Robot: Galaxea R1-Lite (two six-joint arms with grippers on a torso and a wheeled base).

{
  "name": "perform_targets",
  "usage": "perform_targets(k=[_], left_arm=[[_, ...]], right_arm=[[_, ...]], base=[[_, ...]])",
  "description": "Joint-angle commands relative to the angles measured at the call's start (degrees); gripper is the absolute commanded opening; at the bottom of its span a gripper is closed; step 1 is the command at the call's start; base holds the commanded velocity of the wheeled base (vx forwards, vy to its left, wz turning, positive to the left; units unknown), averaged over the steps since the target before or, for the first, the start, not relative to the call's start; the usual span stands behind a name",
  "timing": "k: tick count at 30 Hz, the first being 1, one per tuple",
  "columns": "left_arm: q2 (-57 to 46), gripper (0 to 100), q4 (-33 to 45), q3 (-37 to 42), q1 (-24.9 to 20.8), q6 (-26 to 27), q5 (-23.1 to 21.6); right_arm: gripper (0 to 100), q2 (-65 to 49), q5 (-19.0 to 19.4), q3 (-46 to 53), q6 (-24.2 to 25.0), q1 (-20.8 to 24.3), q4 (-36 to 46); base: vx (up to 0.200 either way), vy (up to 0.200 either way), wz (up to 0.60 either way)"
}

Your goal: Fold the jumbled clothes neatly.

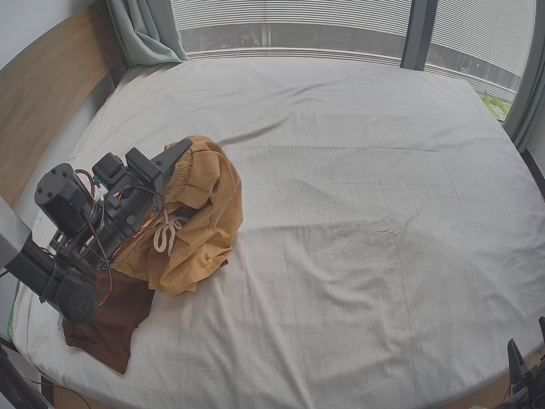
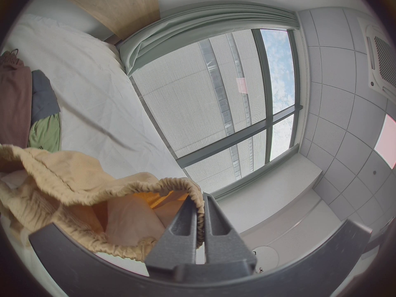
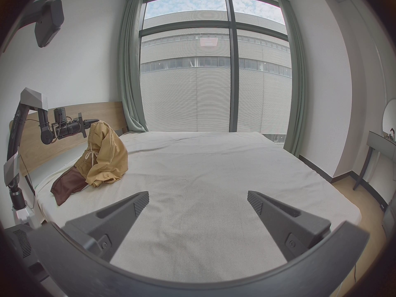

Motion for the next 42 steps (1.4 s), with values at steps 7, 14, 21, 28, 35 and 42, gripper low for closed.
perform_targets(k=[7, 14, 21, 28, 35, 42], left_arm=[[-0.75, 0, -0.03, 0.23, -4.44, -2.26, 2.32], [-0.84, 0, -0.03, -0.39, -7.78, -5.78, 4.69], [-1.81, 0, 0.06, -0.03, -10.77, -7.71, 5.22], [-1.46, 0, -0.03, 1.2, -15.25, -9.38, 5.31], [-1.02, 0, -0.03, 0.85, -19.2, -9.73, 6.89], [0.56, 0, -0.03, 0.14, -22.37, -9.65, 6.89]], right_arm=[[100, -0.93, 0.01, 1.01, -0.04, 0.02, -0.04], [100, -0.93, 0.01, 1.01, -0.04, 0.02, -0.04], [100, -0.93, 0.01, 1.01, -0.04, 0.02, -0.04], [100, -0.93, 0.01, 1.01, -0.04, 0.02, -0.04], [100, -0.93, 0.01, 1.01, -0.04, -0.06, -0.04], [100, -0.93, 0.01, 1.01, -0.04, -0.06, -0.04]], base=[[0.0, 0.0, 0.0], [0.0, 0.0, 0.0], [0.0, 0.0, 0.0], [0.0, 0.0, 0.0], [0.0, 0.0, 0.0], [0.0, 0.0, 0.0]])
